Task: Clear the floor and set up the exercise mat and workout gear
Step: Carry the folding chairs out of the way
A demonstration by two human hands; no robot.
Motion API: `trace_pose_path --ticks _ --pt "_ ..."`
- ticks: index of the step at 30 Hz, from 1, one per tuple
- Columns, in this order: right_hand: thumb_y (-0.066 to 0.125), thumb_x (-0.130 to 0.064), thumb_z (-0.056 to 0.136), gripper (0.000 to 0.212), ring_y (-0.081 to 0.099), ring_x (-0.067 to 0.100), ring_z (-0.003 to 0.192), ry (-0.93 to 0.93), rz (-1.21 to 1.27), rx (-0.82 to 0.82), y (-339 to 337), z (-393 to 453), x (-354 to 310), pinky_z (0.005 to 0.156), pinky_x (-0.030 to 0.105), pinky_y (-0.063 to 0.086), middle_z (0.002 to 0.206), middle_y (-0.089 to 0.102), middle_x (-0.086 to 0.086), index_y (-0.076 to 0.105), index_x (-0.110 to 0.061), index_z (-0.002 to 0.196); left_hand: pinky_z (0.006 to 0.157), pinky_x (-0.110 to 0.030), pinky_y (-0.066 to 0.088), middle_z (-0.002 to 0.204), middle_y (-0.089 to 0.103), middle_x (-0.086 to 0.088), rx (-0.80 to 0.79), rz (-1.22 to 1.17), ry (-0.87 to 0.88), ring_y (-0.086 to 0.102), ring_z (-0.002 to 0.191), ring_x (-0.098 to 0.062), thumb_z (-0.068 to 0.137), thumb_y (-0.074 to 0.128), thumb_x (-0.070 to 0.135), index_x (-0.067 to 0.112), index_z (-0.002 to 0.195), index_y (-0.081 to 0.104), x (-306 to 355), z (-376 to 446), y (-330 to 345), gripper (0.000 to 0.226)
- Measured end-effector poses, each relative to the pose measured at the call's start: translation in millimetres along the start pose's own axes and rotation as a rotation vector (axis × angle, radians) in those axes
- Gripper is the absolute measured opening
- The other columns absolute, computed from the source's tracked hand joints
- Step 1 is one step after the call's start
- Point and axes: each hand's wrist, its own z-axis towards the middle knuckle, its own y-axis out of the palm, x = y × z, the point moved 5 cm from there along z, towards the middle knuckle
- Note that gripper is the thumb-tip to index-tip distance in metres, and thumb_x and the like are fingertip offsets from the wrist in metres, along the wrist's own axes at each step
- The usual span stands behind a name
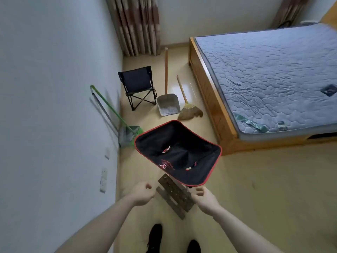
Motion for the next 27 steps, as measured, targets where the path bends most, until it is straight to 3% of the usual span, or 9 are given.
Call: trace_pose_path --ticks 2,5,8,10,13,15,19,23,27 --pt "0.060 -0.042 0.096 0.055 0.059 0.018 0.110 0.088 0.060 0.042 7 26 5 0.088 0.029 0.051 0.138 0.059 0.003 0.047 -0.015 0.142 0.099 -0.030 0.047 0.143 0.054 -0.006 -0.011 -0.043 -0.007 0.053 0.127 -0.022 0.093 0.062 0.031 0.015 0.139 0.054 7 30 -2 0.050" --pt "0.058 -0.049 0.096 0.065 0.061 0.021 0.101 0.244 0.181 0.108 23 86 18 0.076 0.032 0.055 0.136 0.060 0.006 0.041 -0.013 0.147 0.098 -0.031 0.048 0.138 0.058 -0.007 -0.017 -0.073 -0.025 0.057 0.121 -0.024 0.094 0.061 0.035 0.013 0.136 0.055 10 107 -5 0.048" --pt "0.057 -0.051 0.098 0.070 0.065 0.029 0.105 0.426 0.303 0.165 34 116 31 0.067 0.037 0.059 0.129 0.056 0.009 0.034 -0.008 0.148 0.096 -0.032 0.049 0.135 0.062 -0.007 -0.046 -0.104 -0.064 0.060 0.114 -0.023 0.096 0.058 0.047 0.012 0.135 0.057 4 159 5 0.053" --pt "0.058 -0.044 0.100 0.053 0.070 0.030 0.099 0.492 0.408 0.170 52 147 43 0.071 0.042 0.063 0.114 0.059 0.006 0.044 -0.007 0.136 0.095 -0.031 0.047 0.141 0.059 -0.007 -0.068 -0.132 -0.082 0.060 0.120 -0.025 0.098 0.055 0.052 0.009 0.141 0.053 -4 198 17 0.061" --pt "0.060 -0.028 0.101 0.030 0.075 0.032 0.078 0.525 0.513 0.252 70 188 54 0.059 0.038 0.063 0.113 0.066 0.010 0.057 -0.007 0.121 0.098 -0.033 0.046 0.147 0.055 -0.008 -0.004 -0.203 -0.076 0.056 0.130 -0.029 0.098 0.058 0.048 0.008 0.146 0.049 -6 246 28 0.062" --pt "0.058 -0.017 0.097 0.021 0.075 0.033 0.070 0.510 0.567 0.338 74 210 55 0.065 0.043 0.064 0.111 0.067 0.010 0.056 -0.010 0.116 0.105 -0.037 0.045 0.143 0.058 -0.008 0.070 -0.257 -0.081 0.055 0.130 -0.031 0.096 0.064 0.041 0.010 0.139 0.054 -2 270 27 0.055" --pt "0.057 -0.034 0.074 0.053 0.072 0.041 0.101 0.402 0.567 0.478 68 275 78 0.091 0.053 0.059 0.122 0.067 0.004 0.048 -0.024 0.126 0.105 -0.041 0.046 0.138 0.060 -0.008 0.168 -0.314 -0.074 0.057 0.126 -0.034 0.095 0.065 0.029 0.011 0.134 0.054 13 311 19 0.044" --pt "0.059 -0.029 0.091 0.039 0.073 0.036 0.098 0.234 0.627 0.548 30 297 18 0.090 0.051 0.060 0.121 0.065 -0.003 0.049 -0.028 0.128 0.108 -0.044 0.045 0.142 0.057 -0.006 0.224 -0.425 -0.043 0.056 0.127 -0.034 0.097 0.062 0.031 0.014 0.144 0.046 36 354 6 0.053" --pt "0.056 -0.025 0.104 0.028 0.072 0.019 0.081 0.094 0.692 0.608 -3 331 -16 0.075 0.037 0.064 0.124 0.063 -0.002 0.050 -0.019 0.130 0.107 -0.043 0.047 0.141 0.057 -0.002 0.282 -0.432 0.063 0.057 0.124 -0.029 0.094 0.064 0.041 0.015 0.138 0.051 58 401 -18 0.053"
